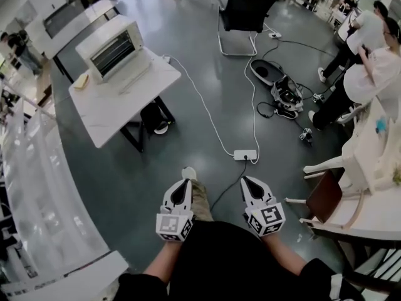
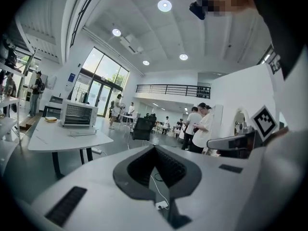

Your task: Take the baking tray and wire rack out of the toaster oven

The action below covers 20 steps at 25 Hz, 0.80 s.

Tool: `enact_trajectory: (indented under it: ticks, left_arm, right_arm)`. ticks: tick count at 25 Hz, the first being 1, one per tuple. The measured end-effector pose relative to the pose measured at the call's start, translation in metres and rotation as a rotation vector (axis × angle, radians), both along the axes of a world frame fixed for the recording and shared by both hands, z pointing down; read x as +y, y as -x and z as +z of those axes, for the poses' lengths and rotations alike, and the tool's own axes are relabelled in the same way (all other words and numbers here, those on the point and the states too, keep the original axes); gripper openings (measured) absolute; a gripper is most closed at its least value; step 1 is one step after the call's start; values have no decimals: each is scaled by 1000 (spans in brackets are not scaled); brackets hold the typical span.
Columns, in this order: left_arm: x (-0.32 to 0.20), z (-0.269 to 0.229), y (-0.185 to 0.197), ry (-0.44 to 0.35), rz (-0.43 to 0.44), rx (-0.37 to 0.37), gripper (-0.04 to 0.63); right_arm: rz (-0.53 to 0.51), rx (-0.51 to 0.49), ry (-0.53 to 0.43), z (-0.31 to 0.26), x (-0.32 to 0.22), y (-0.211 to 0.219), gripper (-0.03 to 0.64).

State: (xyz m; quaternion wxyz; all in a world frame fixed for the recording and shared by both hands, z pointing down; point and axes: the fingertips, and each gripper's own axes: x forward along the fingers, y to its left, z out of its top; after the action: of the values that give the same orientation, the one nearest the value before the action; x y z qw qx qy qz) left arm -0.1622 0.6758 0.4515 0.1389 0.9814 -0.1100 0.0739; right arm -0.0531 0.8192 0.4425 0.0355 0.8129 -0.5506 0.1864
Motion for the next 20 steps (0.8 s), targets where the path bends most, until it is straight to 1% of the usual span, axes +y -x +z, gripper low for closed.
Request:
enact_trajectory:
  ticks: [4,8,11,14,17,20]
  left_arm:
    - [-67,6,-55,11,1,17,18]
    - [-151,11,-95,24,-30,15,18]
    - [-209,1,-122,47,-55,38,18]
    - [-263,-10,-141,33,-85,41,18]
    - [-311,-22,-152,16,-135,35,18]
    - [-346,-14,-161,51,-175,21,18]
  right_arm:
    - [11,-6,29,10,-63,-59,23]
    - [-15,-36,55,12,-147,-109,22]
    - [-66,-23,64,-2,-212,-140,22]
    - [-145,-5,70,-17,-275,-164,22]
    - [-184,9,75,-27,-323,-187,22]
    - [-184,14,85,-23,-353,-213,23]
